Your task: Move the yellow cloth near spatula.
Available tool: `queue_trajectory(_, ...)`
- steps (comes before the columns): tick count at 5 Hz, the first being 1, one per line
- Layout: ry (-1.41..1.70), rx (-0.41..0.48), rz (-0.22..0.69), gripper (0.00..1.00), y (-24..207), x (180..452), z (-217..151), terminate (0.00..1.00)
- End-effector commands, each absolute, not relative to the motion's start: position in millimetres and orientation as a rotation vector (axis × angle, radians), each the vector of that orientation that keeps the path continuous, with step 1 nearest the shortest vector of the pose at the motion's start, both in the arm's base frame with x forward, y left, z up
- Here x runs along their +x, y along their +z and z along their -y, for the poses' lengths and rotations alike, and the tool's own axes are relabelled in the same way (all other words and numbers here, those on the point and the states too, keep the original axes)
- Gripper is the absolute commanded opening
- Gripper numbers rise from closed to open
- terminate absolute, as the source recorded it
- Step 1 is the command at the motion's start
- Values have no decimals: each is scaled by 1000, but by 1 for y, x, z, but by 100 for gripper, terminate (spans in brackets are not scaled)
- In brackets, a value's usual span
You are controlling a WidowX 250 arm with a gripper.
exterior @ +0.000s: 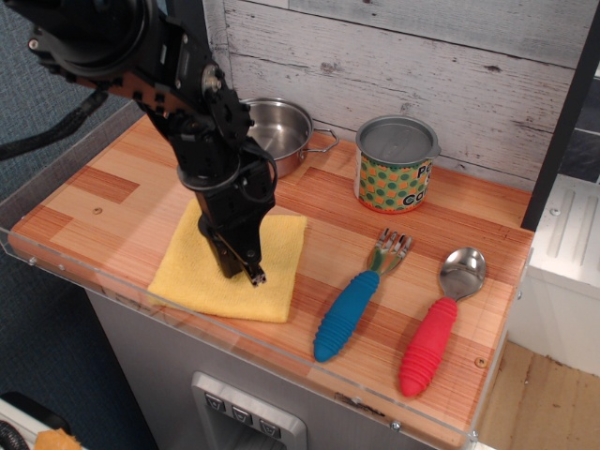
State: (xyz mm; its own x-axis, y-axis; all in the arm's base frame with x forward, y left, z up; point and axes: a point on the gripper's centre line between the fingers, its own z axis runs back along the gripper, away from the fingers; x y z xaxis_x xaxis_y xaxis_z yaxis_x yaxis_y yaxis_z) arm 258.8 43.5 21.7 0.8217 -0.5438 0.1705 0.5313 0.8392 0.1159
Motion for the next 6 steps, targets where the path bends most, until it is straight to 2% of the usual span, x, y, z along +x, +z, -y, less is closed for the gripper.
queue_trajectory(1,-447,120,267,0,28,277,-56,0)
queue_trajectory(2,-580,95,213,0,22,279,-51,0)
queue_trajectory(3,-694,73,199,0,17,276,-43,0)
queue_trajectory(4,-810,74,196,0,21,270,-43,0)
queue_trajectory(6,-852,61,208,0,26,269,-52,0)
